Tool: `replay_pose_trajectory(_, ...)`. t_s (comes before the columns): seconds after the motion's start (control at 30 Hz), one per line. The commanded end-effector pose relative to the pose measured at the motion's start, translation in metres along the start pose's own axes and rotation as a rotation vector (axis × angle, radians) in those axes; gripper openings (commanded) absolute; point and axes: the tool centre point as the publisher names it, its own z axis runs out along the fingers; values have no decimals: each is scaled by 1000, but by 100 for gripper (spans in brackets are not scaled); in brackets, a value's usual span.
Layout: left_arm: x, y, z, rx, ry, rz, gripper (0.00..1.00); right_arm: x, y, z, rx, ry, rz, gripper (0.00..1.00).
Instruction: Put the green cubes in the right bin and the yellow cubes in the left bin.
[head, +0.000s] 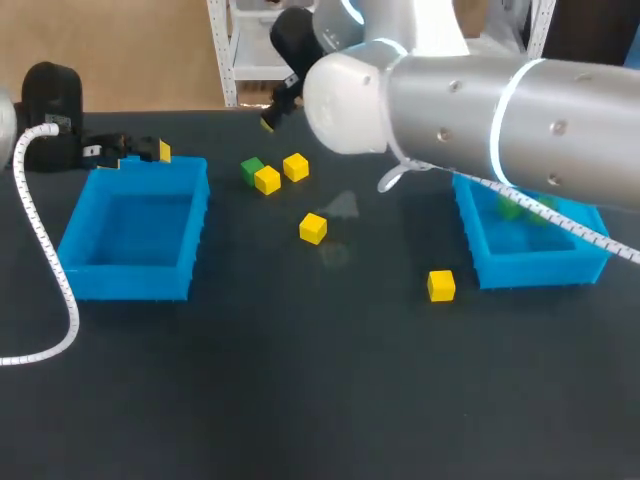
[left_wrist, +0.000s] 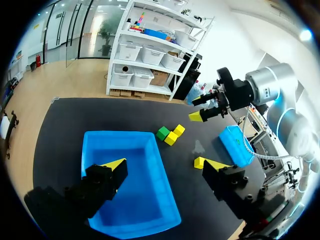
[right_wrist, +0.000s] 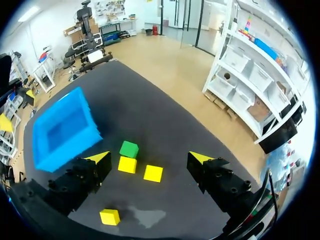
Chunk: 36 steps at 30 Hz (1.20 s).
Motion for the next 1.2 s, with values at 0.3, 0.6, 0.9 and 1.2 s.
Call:
replay_pose_trajectory(0.3, 1, 1, 0, 7, -4, 2, 100, -5, 26, 14, 15, -38, 42, 100)
replay_pose_trajectory(0.6, 1, 1, 0, 7, -4, 2, 100, -4, 32, 25, 18, -54, 52, 100)
replay_pose_trajectory(0.9, 1, 1, 0, 7, -4, 2, 100, -2, 36, 37, 29, -37, 43, 100)
replay_pose_trajectory(1.2, 1, 1, 0, 7, -4, 2, 100, -1, 39, 51, 26, -28, 40, 100)
